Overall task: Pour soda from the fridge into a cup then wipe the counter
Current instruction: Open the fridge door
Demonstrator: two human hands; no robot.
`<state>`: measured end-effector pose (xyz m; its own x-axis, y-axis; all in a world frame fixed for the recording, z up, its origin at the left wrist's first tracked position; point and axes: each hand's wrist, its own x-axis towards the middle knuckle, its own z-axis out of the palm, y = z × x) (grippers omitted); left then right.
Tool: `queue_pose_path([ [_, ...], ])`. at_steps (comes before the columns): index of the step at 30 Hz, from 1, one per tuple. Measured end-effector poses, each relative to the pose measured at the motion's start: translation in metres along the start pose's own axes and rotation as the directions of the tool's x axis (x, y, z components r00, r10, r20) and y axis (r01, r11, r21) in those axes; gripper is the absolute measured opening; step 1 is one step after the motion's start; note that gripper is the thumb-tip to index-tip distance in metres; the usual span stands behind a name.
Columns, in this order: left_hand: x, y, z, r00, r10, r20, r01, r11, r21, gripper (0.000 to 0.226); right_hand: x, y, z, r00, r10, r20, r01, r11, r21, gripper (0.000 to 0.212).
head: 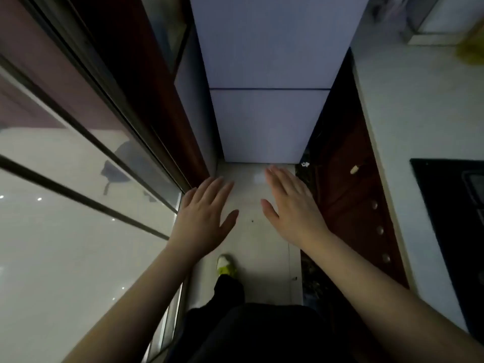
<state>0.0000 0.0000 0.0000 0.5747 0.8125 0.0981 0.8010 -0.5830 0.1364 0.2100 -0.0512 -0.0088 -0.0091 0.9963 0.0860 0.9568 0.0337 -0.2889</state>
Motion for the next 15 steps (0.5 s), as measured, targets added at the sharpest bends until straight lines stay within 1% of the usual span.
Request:
queue_pose_path([
  [2, 0.03, -0.013, 0.0, 1.0, -0.024, -0.011, 0.024, 0.998, -0.063, 0.064, 0.032, 0.001, 0.003, 1.0, 0.001, 0.022, -0.002, 0.998, 0.055, 0.065],
  [4, 0.063, -0.032, 0.003, 0.998, -0.013, -0.056, 0.009, 0.997, -0.081, 0.063, 0.068, 0.0, 0.008, 1.0, -0.003, 0.029, 0.001, 0.999, 0.043, 0.065],
  [6, 0.096, -0.055, 0.005, 0.999, -0.006, -0.038, 0.002, 0.995, -0.096, 0.063, 0.108, 0.0, 0.013, 1.0, -0.011, 0.007, 0.011, 1.0, 0.018, 0.064],
  [9, 0.138, -0.088, 0.001, 0.999, 0.016, -0.037, -0.018, 0.998, -0.055, 0.068, 0.162, 0.0, 0.009, 1.0, -0.004, -0.015, 0.004, 1.0, -0.027, 0.063],
  [15, 0.224, -0.136, -0.009, 0.998, 0.014, -0.055, -0.013, 1.0, 0.023, 0.066, 0.249, 0.003, 0.002, 0.997, 0.02, -0.069, -0.022, 0.999, -0.035, 0.064],
])
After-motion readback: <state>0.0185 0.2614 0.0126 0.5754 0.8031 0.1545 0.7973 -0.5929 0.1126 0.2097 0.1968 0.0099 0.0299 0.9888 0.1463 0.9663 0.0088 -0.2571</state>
